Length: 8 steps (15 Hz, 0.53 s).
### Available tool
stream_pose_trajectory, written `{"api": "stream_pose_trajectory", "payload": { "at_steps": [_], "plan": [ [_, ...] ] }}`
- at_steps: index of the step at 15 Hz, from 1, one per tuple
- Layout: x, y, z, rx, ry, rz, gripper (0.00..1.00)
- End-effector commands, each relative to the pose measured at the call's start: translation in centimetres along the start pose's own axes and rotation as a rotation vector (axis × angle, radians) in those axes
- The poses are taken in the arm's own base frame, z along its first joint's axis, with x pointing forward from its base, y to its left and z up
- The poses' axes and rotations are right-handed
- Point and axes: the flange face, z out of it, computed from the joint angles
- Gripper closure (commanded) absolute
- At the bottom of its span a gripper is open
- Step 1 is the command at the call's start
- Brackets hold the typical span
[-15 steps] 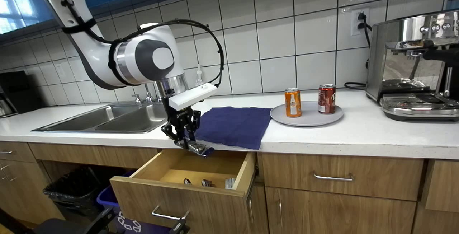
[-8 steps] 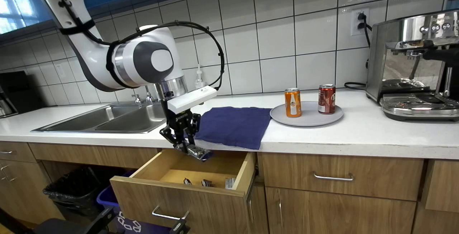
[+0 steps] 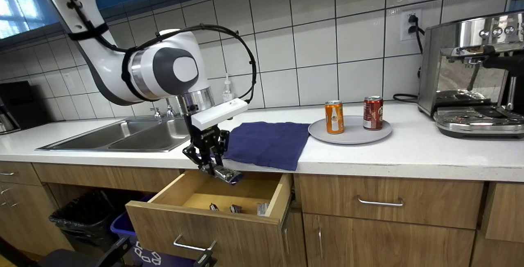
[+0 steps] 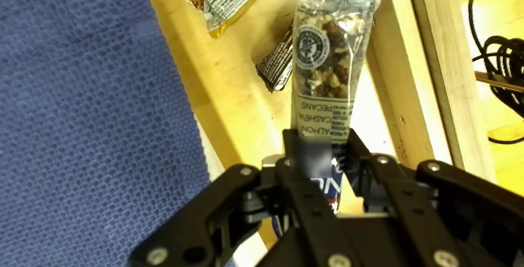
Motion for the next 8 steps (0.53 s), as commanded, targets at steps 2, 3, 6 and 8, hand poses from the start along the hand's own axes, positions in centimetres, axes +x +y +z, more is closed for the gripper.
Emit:
{"api": "stream_pose_trajectory", "payload": {
  "at_steps": [2,3,6,8],
  "plan": [
    [0.11,-0.03,-0.12,-0.017,-0.011,0.004,0.93],
    [0.08,-0.04,-0.12,-0.017,-0.012,0.001,0.85],
    [0.02,-0.09,-0.2,-0.018,-0.011,-0.001,0.4],
    [0.01,-0.18,-0.31,-0.018,-0.008,0.0,0.27]
  ]
}}
